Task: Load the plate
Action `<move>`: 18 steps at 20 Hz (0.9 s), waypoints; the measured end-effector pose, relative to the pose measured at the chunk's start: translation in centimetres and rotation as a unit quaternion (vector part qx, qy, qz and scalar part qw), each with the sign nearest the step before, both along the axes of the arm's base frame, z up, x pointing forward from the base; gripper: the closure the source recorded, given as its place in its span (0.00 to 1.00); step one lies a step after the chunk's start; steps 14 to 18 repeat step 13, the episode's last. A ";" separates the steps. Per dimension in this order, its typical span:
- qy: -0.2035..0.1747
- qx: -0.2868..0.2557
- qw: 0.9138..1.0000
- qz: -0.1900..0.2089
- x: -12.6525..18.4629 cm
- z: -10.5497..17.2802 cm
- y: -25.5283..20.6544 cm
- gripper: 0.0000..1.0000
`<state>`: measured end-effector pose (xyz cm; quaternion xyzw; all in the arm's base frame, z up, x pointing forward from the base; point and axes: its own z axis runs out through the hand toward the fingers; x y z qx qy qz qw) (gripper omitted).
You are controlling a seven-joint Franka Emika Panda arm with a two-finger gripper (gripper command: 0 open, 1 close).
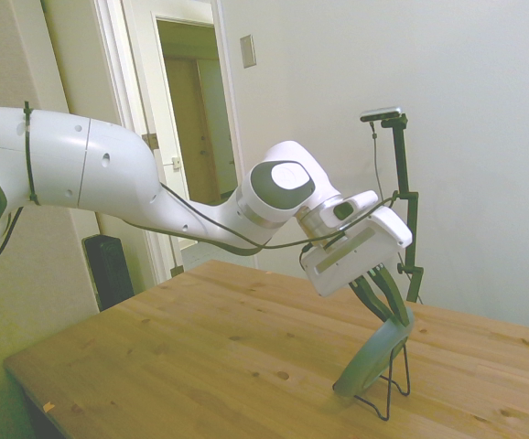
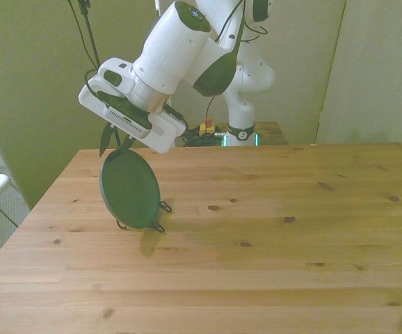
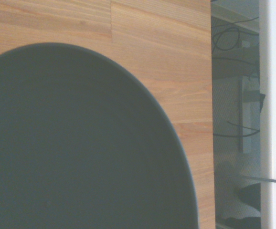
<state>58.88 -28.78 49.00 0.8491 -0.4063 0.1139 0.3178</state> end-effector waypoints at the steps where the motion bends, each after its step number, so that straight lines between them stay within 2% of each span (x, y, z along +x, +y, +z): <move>1: -0.001 0.002 1.000 -0.001 0.0 0.0 0.0 0.00; 4: -0.009 0.015 1.000 -0.007 -0.1 0.4 0.2 0.00; 7: -0.016 0.036 0.999 -0.013 -0.5 2.1 0.9 0.00; 10: -0.031 0.083 0.996 -0.017 -1.1 5.2 2.5 0.00; 13: -0.047 0.159 0.986 -0.021 -2.0 9.4 5.4 0.00; 18: -0.047 0.159 0.986 -0.021 -2.0 9.4 5.4 0.00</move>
